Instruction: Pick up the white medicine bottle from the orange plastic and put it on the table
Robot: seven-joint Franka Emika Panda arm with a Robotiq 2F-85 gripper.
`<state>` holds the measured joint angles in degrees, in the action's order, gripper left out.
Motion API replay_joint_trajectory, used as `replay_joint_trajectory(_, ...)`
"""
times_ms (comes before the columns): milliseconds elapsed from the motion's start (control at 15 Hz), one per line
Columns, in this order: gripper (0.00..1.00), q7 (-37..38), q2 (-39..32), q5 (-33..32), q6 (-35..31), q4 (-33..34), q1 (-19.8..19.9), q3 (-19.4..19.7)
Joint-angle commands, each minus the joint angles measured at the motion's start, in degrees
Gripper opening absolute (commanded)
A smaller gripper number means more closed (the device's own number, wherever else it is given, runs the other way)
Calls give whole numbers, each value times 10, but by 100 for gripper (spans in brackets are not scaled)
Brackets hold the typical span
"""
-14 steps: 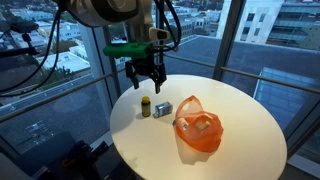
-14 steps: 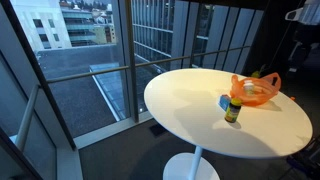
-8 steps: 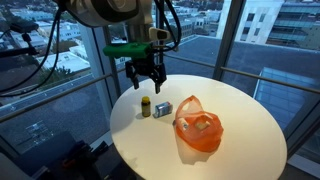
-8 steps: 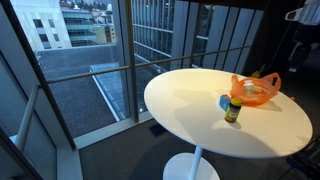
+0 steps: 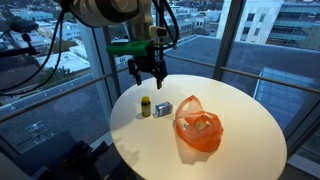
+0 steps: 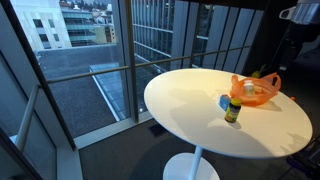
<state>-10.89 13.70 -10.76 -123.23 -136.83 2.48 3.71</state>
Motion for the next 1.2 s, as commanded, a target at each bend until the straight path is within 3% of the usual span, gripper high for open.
replay_joint_trajectory(0,100,40,-40,3,-27,34,-2,-10)
replay_joint_trajectory(533,100,116,-145,7,-73,116,7,-7)
replay_joint_trajectory(1133,100,172,-271,24,-71,231,24,20)
